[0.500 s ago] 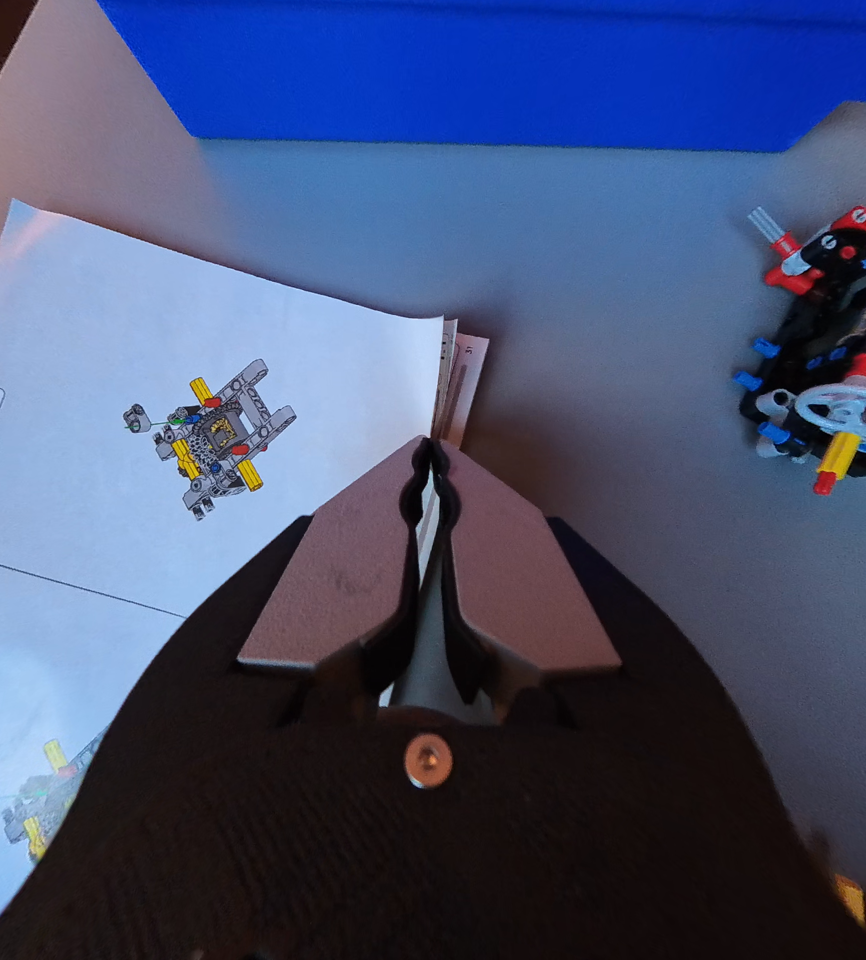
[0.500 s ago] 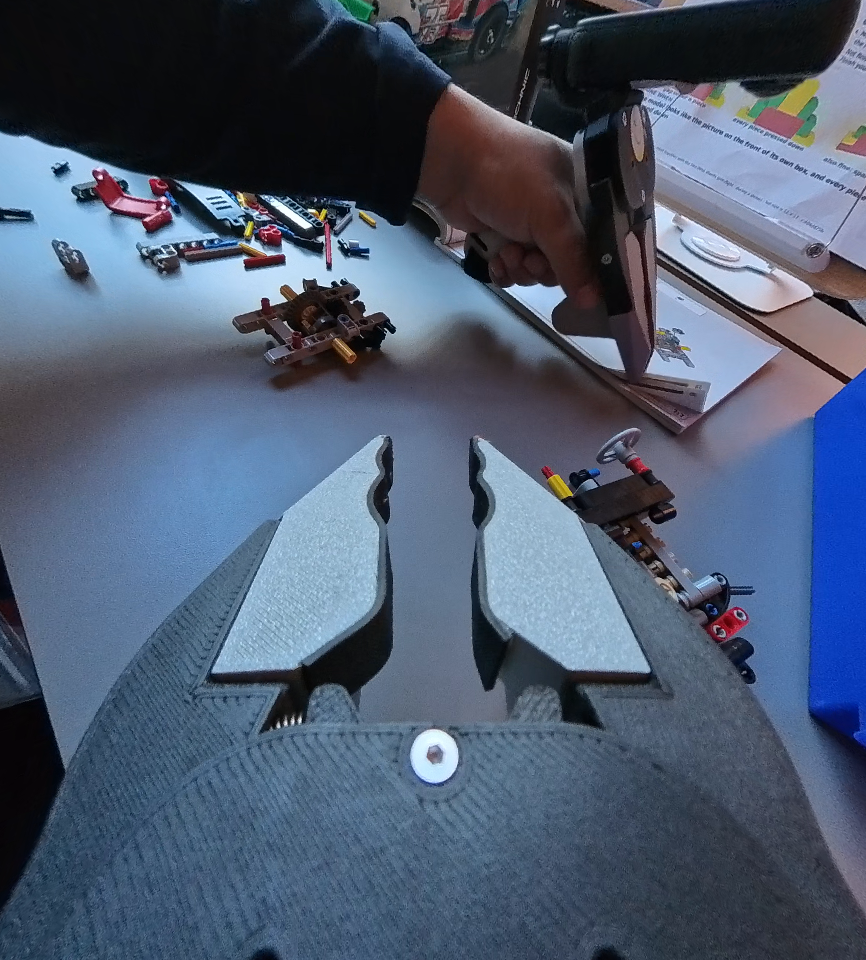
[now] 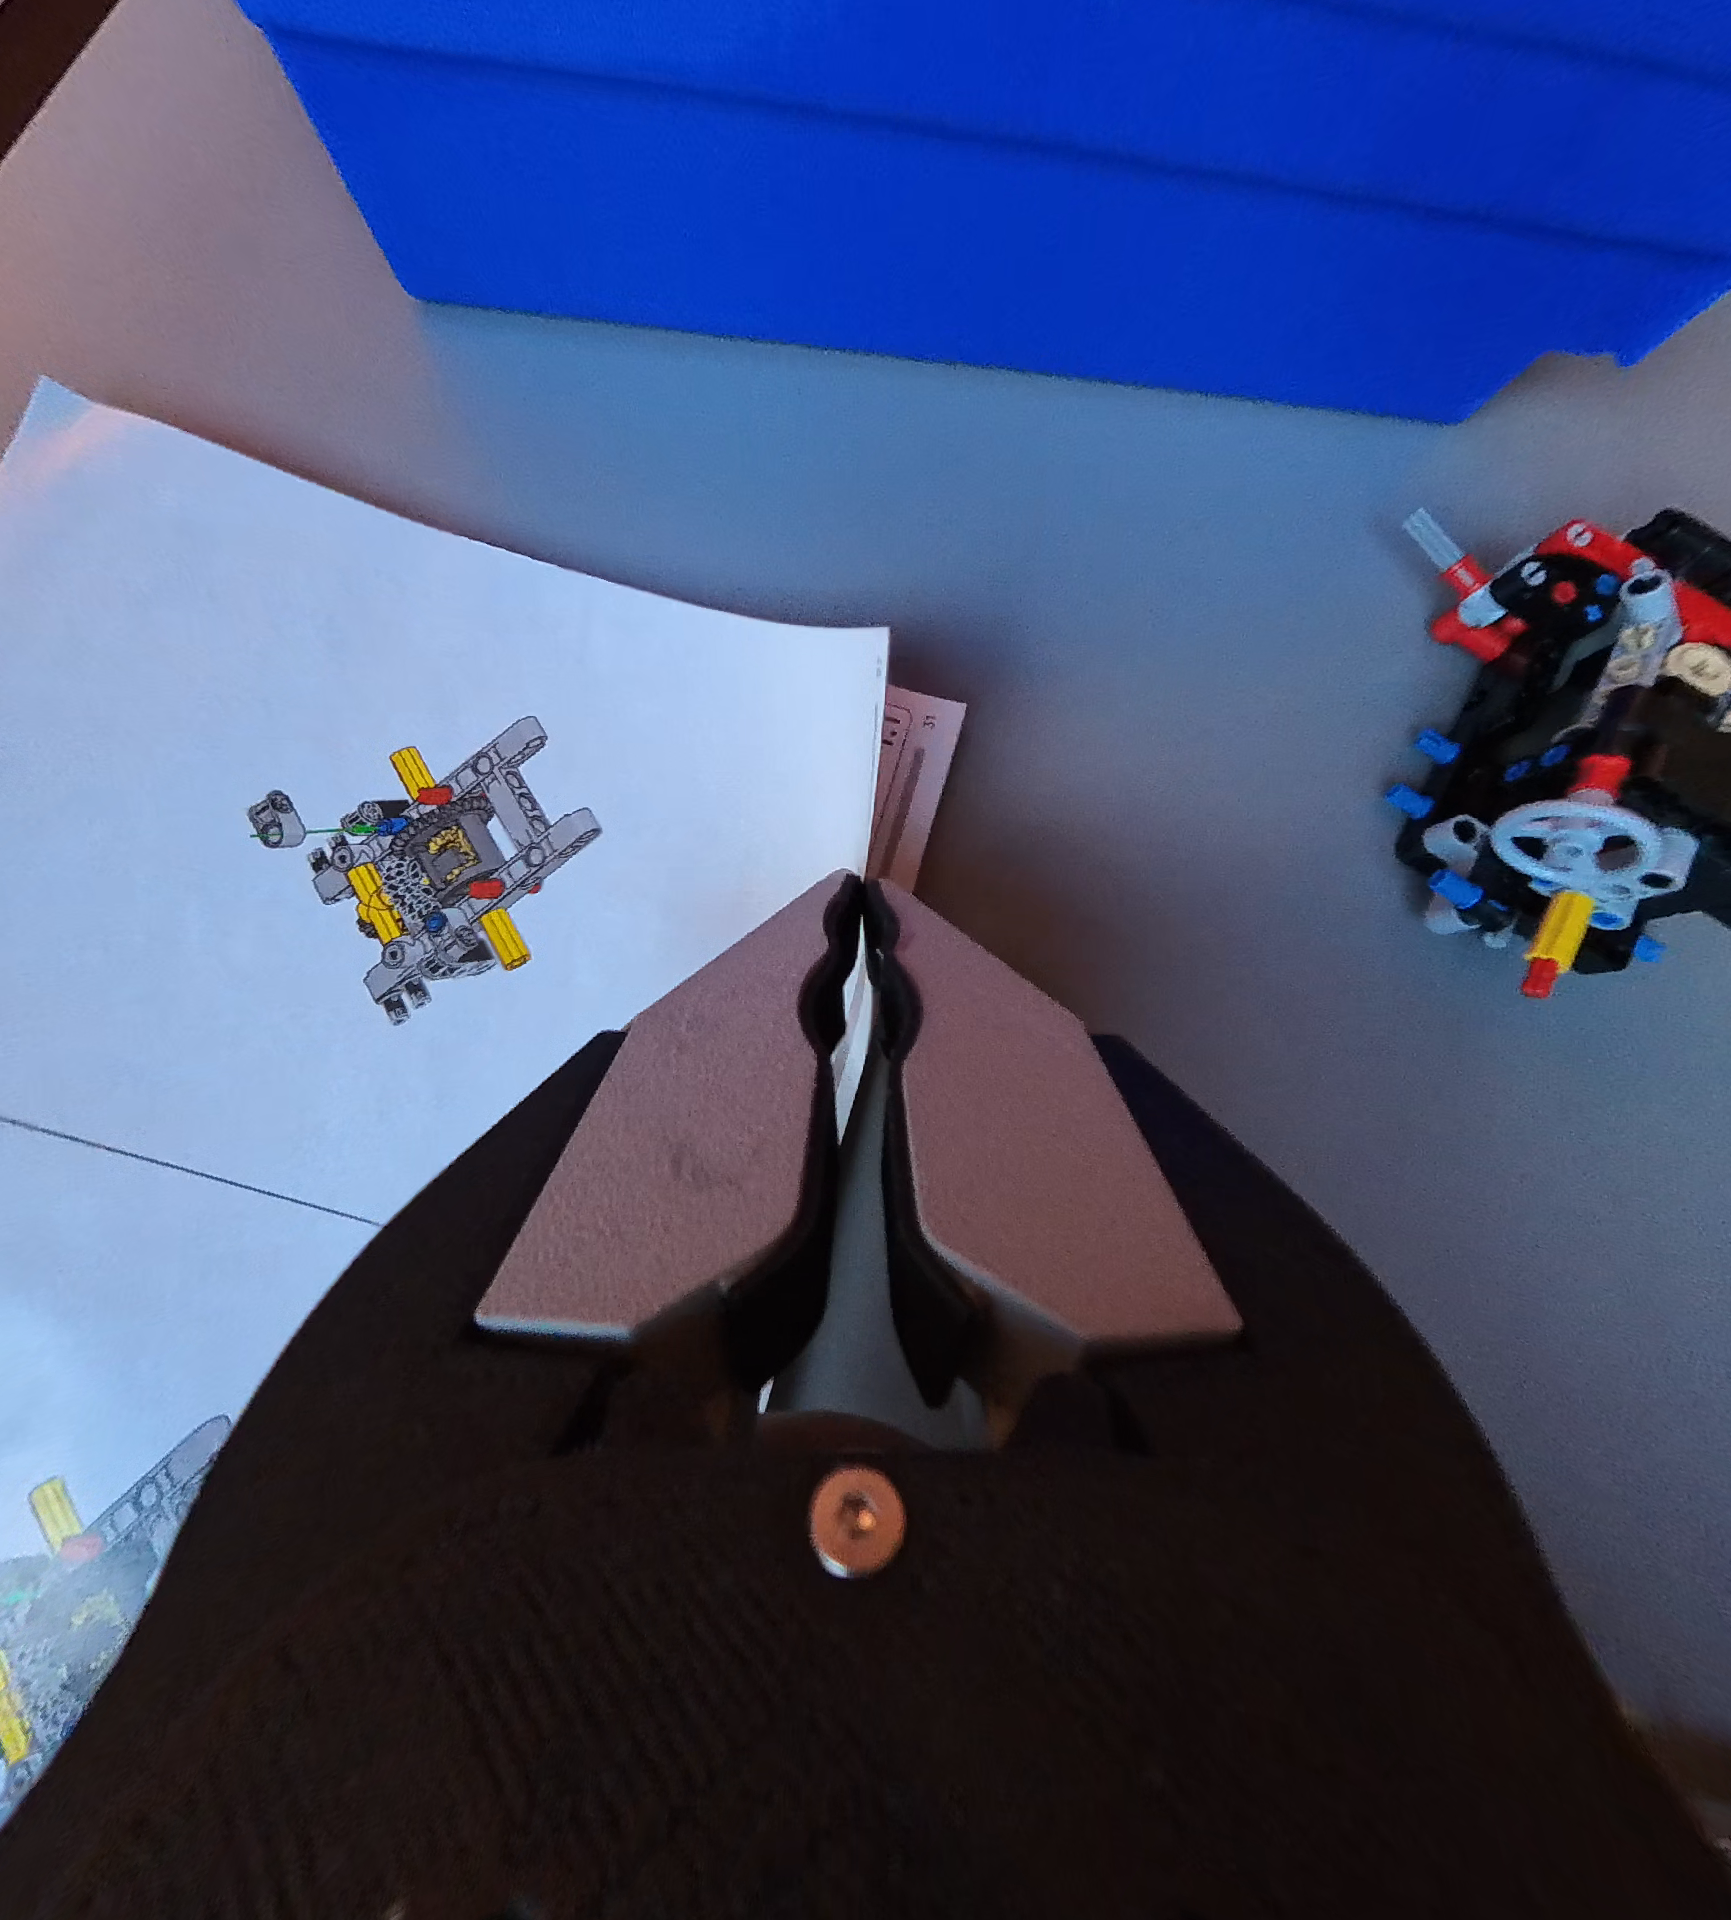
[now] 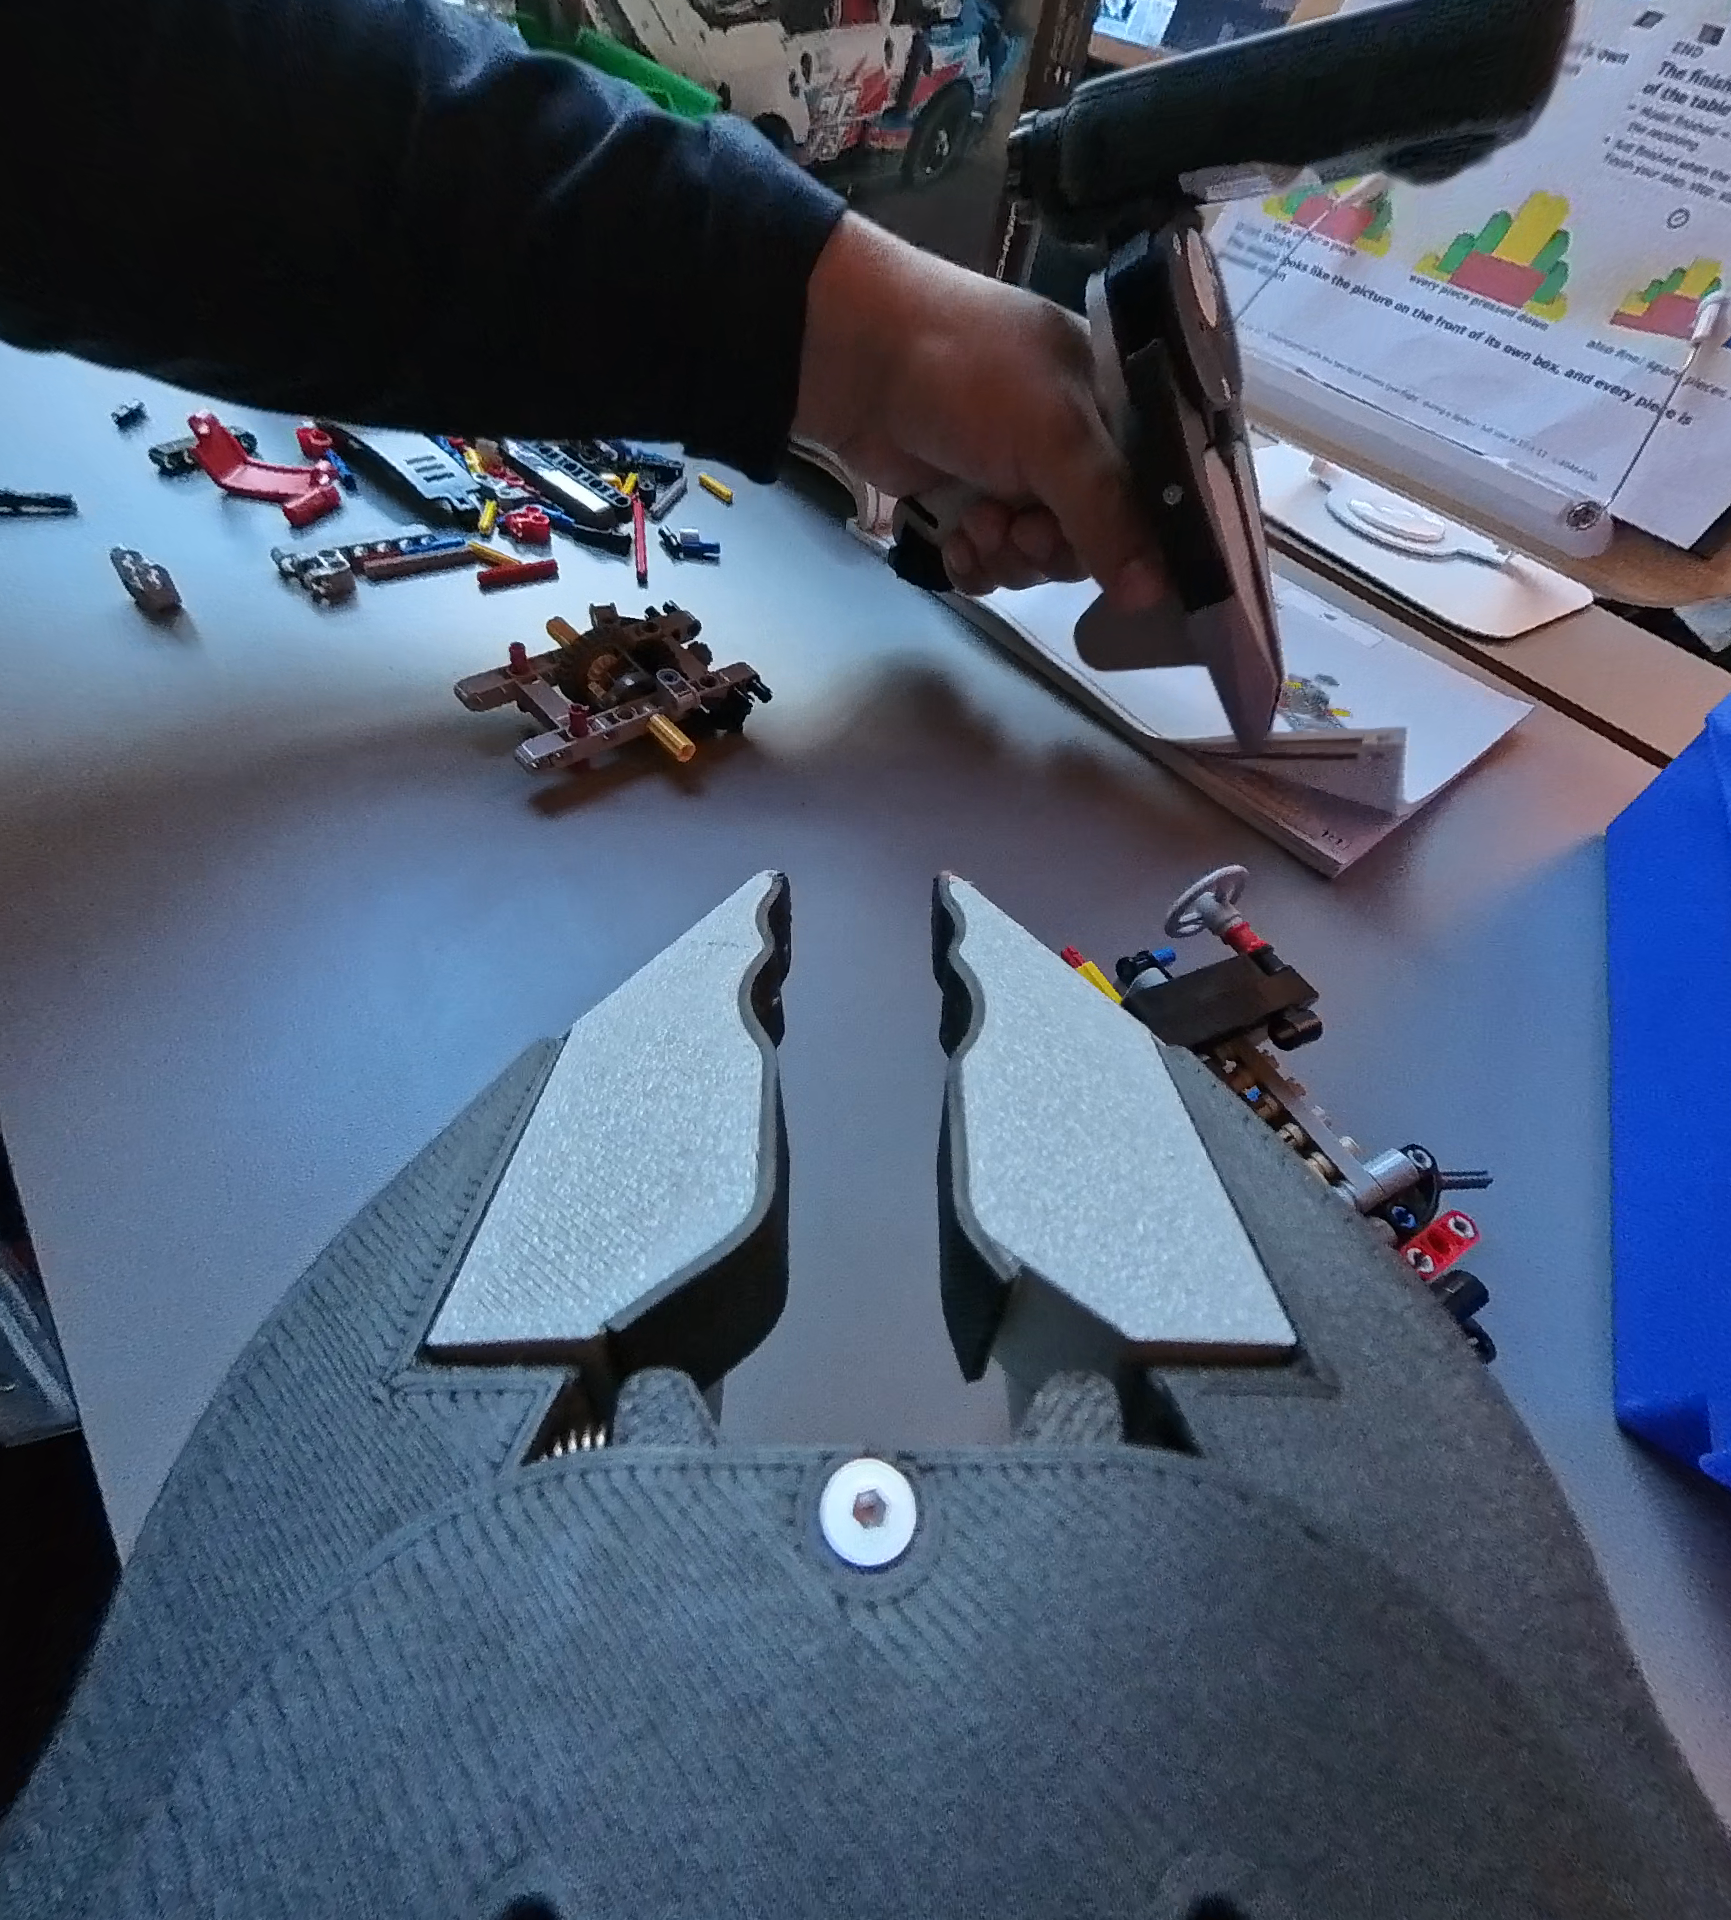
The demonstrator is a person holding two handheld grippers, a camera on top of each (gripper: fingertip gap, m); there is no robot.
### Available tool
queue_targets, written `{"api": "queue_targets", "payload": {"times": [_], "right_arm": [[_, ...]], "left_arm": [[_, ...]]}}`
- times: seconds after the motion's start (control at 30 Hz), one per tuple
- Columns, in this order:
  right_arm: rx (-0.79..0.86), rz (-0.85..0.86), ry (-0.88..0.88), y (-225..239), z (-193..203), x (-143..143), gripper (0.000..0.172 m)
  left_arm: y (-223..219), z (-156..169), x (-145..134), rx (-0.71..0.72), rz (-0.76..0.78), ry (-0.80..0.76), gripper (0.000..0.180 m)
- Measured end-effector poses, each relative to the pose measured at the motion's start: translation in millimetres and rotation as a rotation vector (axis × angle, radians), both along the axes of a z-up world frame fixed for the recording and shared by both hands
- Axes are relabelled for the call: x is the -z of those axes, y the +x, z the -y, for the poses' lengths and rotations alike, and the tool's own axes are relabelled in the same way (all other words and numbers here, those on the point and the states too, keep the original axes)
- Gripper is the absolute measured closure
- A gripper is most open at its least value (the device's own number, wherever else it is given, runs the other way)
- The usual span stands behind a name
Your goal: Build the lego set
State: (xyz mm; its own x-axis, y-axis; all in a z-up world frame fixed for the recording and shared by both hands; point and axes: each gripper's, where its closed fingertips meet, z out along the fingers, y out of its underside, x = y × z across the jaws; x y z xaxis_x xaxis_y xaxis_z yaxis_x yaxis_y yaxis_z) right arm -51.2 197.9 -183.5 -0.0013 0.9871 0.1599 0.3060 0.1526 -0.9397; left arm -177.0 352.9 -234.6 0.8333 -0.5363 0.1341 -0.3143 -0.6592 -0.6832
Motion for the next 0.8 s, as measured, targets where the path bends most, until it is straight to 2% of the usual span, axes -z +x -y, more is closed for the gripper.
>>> {"api": "queue_targets", "payload": {"times": [0.1, 0.2, 0.27, 0.37, 0.5, 0.6, 0.8], "right_arm": [[0.015, -0.036, -0.005, 1, -3, -7, 0.154], [0.030, -0.116, -0.054, -1, -21, -45, 0.151], [0.037, -0.073, -0.035, -10, -44, -68, 0.141], [-0.020, 0.069, 0.026, -36, -75, -76, 0.136], [-0.002, 0.253, 0.158, -77, -119, -49, 0.141], [-0.033, 0.335, 0.182, -103, -133, -24, 0.145], [-0.066, 0.451, 0.213, -134, -145, 10, 0.134]], "left_arm": [[-4, 0, -8, -0.018, 0.044, 0.010, 0.180], [-8, 2, -13, -0.016, 0.050, 0.016, 0.180], [-10, 2, -16, -0.011, 0.048, 0.026, 0.180], [-10, 4, -19, -0.013, 0.069, 0.038, 0.180], [-13, 8, -17, -0.010, 0.114, 0.035, 0.180], [-19, 10, -18, -0.010, 0.169, 0.022, 0.180], [-29, 16, -23, 0.007, 0.282, -0.005, 0.180]]}}
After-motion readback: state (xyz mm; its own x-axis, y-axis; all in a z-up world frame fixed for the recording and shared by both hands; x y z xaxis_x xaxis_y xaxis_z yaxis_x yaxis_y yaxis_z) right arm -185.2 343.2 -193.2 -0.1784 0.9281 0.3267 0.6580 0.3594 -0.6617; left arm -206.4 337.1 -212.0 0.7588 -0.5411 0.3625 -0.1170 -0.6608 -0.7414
